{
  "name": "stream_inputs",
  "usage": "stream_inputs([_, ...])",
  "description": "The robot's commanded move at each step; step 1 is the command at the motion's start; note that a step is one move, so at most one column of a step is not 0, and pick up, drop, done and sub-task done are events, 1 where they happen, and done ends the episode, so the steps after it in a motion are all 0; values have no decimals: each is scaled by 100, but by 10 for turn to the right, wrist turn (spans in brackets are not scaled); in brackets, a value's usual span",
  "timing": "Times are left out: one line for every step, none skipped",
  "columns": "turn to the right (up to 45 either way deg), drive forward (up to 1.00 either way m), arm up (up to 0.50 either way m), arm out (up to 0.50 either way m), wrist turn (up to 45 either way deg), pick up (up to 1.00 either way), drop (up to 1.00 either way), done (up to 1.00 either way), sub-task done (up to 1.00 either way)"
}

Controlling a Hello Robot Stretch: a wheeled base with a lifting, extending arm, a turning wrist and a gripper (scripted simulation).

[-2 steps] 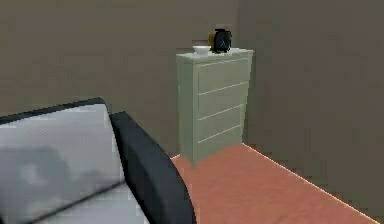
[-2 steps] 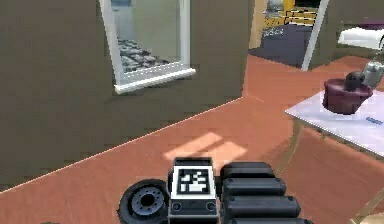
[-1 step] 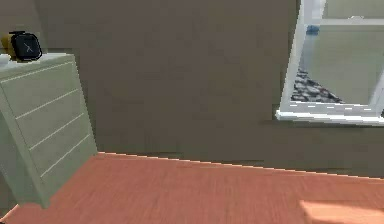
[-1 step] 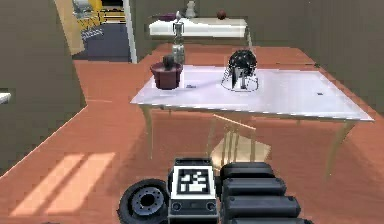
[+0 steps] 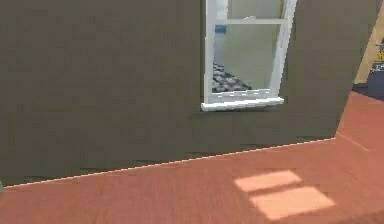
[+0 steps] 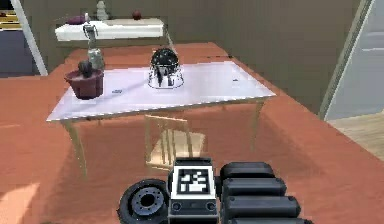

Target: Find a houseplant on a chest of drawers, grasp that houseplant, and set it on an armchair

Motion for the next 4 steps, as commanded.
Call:
stream_inputs([-450, 0, 0, 0, 0, 0, 0, 0, 0])
stream_inputs([-450, 0, 0, 0, 0, 0, 0, 0, 0])
stream_inputs([-300, 0, 0, 0, 0, 0, 0, 0, 0])
stream_inputs([450, 0, 0, 0, 0, 0, 0, 0, 0])
